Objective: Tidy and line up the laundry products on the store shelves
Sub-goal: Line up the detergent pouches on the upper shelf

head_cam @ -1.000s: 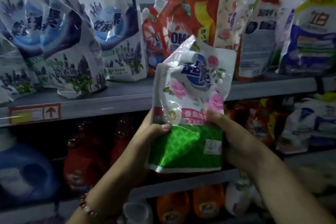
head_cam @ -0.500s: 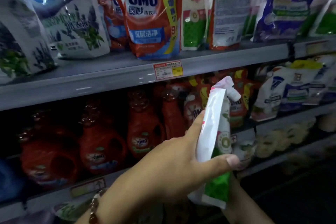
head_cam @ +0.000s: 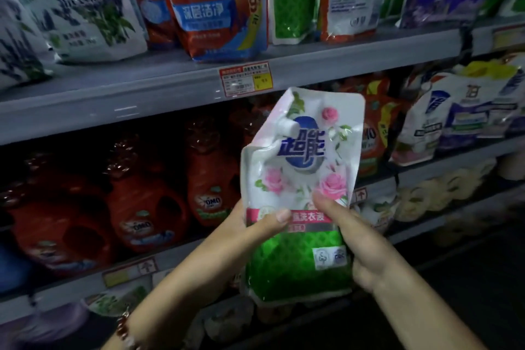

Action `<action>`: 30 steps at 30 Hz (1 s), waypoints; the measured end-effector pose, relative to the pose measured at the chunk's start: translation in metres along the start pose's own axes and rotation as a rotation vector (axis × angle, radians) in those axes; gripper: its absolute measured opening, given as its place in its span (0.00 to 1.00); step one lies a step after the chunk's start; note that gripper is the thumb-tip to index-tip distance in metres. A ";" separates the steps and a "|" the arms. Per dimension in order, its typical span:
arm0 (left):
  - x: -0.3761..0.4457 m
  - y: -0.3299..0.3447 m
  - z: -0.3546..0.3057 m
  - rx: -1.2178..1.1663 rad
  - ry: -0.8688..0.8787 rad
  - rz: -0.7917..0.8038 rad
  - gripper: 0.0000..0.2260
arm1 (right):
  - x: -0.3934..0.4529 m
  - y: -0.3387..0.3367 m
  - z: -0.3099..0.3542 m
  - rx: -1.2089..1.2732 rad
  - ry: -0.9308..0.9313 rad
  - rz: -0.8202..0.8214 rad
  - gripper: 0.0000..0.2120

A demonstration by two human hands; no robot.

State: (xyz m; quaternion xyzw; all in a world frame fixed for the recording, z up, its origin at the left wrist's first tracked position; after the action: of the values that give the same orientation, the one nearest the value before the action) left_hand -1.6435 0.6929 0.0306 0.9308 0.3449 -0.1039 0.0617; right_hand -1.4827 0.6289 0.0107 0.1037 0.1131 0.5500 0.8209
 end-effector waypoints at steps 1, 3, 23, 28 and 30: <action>0.004 -0.003 0.010 -0.073 -0.030 -0.018 0.23 | 0.002 -0.002 -0.002 -0.060 -0.035 0.007 0.16; 0.007 -0.003 0.023 -0.194 -0.074 -0.067 0.24 | 0.001 0.002 -0.001 -0.171 -0.019 0.006 0.15; -0.007 -0.008 0.029 -0.380 -0.075 -0.286 0.14 | -0.001 0.011 0.012 -0.582 -0.045 0.223 0.30; -0.016 -0.013 -0.010 -0.236 0.045 -0.348 0.22 | -0.002 0.011 0.035 -0.608 -0.086 0.265 0.18; -0.021 -0.014 -0.028 -0.199 0.093 -0.370 0.23 | 0.000 0.014 0.049 -0.669 -0.162 0.278 0.16</action>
State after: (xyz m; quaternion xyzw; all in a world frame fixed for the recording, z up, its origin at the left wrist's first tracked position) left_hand -1.6641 0.6960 0.0619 0.8447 0.5210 -0.0357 0.1171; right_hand -1.4801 0.6314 0.0612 -0.1128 -0.1535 0.6526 0.7333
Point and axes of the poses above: each hand's wrist, its own x-axis towards the middle knuckle, its own y-axis out of the palm, z = x × y, the point moved 1 cm from there along x, towards the middle knuckle, and after that the axes turned 12 degrees about -y, right-handed, at the moved point
